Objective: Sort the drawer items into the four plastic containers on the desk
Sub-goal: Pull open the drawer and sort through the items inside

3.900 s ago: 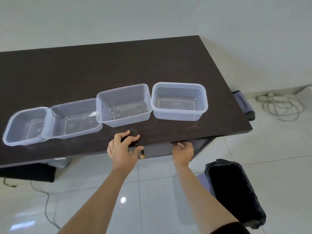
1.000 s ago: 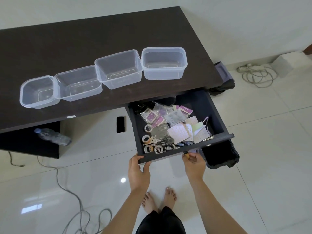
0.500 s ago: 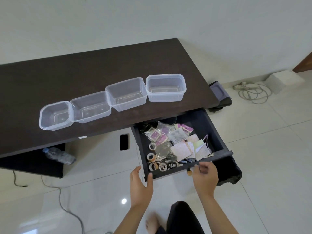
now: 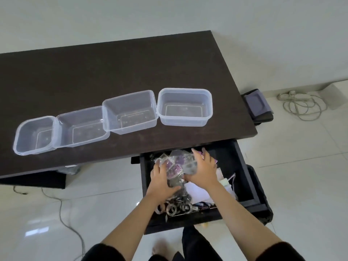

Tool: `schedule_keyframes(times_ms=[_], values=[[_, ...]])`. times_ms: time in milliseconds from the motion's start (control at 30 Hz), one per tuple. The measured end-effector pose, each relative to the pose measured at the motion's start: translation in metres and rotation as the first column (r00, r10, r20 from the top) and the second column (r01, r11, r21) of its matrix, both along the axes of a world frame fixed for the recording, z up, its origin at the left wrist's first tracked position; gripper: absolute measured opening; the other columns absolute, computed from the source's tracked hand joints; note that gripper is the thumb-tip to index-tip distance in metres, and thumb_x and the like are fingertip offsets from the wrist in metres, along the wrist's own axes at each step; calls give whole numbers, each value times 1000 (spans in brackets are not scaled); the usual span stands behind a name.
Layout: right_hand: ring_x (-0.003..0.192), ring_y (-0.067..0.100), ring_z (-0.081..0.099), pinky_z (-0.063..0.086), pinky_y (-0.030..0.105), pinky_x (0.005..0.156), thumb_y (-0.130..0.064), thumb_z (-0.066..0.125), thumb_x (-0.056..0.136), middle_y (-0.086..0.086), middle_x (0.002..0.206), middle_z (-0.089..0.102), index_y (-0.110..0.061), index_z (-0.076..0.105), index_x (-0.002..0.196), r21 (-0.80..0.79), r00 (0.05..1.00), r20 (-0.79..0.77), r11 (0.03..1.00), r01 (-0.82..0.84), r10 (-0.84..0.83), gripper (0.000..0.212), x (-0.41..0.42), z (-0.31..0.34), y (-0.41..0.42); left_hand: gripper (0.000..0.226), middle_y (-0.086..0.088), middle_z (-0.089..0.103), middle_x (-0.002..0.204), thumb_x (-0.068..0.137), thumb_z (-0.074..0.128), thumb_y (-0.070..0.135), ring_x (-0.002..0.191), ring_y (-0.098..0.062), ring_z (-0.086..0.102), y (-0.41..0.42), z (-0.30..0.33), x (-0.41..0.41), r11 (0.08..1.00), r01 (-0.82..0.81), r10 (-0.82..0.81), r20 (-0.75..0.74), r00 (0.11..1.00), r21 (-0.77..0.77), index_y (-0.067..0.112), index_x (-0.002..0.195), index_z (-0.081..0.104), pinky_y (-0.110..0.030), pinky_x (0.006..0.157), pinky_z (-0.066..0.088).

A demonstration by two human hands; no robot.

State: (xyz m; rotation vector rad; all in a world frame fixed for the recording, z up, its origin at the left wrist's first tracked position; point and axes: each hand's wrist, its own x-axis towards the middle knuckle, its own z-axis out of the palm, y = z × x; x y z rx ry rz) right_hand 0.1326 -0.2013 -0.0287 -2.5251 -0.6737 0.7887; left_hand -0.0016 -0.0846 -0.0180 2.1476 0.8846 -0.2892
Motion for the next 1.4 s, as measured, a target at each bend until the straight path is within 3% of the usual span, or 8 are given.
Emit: schedule_keyframes(times_ms=[233,433,567,700,900,1067,1233,1400], values=[[140,45,-19,9,73,106,-54,87,43,4,157,-18,-48,-2,144,-326,929,-204,874,-361,308,135,45,-31,23,136,-12,-21,156,57,88,40,145,-38,-14,22,-33,49,988,147,-153,-361,920,-46,32,149,-12,-52,113,26],[133,37,17,26,61,107,-52,86,45,-3,149,12,-47,38,130,-308,935,-91,883,-353,342,97,40,-45,15,126,-10,-13,157,61,85,43,143,-43,-9,18,-42,63,977,214,-198,-457,867,-17,43,147,-8,-52,108,37],[121,28,35,38,46,101,-44,83,56,-8,136,31,-35,62,107,-180,956,-45,939,-295,291,56,35,-53,6,93,-3,20,144,67,81,35,127,-27,32,12,-49,55,980,182,-145,-329,933,83,44,142,28,-39,93,50],[94,19,55,51,32,71,-27,79,67,-6,108,45,-15,68,79,88,977,-23,974,-207,210,20,35,-61,1,49,2,39,135,81,68,28,105,-18,57,3,-51,47,997,79,-79,-255,964,-8,36,127,54,-31,89,52],[68,15,50,45,31,58,-10,77,71,-6,81,47,-4,64,70,322,992,29,938,-127,125,14,32,-45,-1,33,3,50,132,89,54,19,102,-19,61,-10,-37,43,997,-50,59,-152,987,66,19,122,60,-29,79,52],[67,14,49,40,15,62,-15,82,69,0,79,50,2,68,71,420,1000,-4,907,-24,29,22,32,-28,-12,17,1,62,80,91,58,25,68,-19,59,-14,-22,41,988,-127,135,-89,987,88,16,105,61,-27,55,46],[67,11,54,44,12,64,-12,82,68,0,80,54,-1,69,70,461,996,-63,883,85,-63,16,35,-4,-27,22,-1,65,85,92,55,18,67,-22,63,-17,-5,31,966,-248,250,-20,968,71,16,113,59,-27,52,46],[68,18,57,44,6,62,0,81,66,5,79,57,3,69,67,524,988,-60,838,152,-141,12,33,17,-41,12,-2,64,72,90,57,17,54,-16,51,-23,17,18,937,-340,330,115,937,80,17,102,62,-26,50,41]])
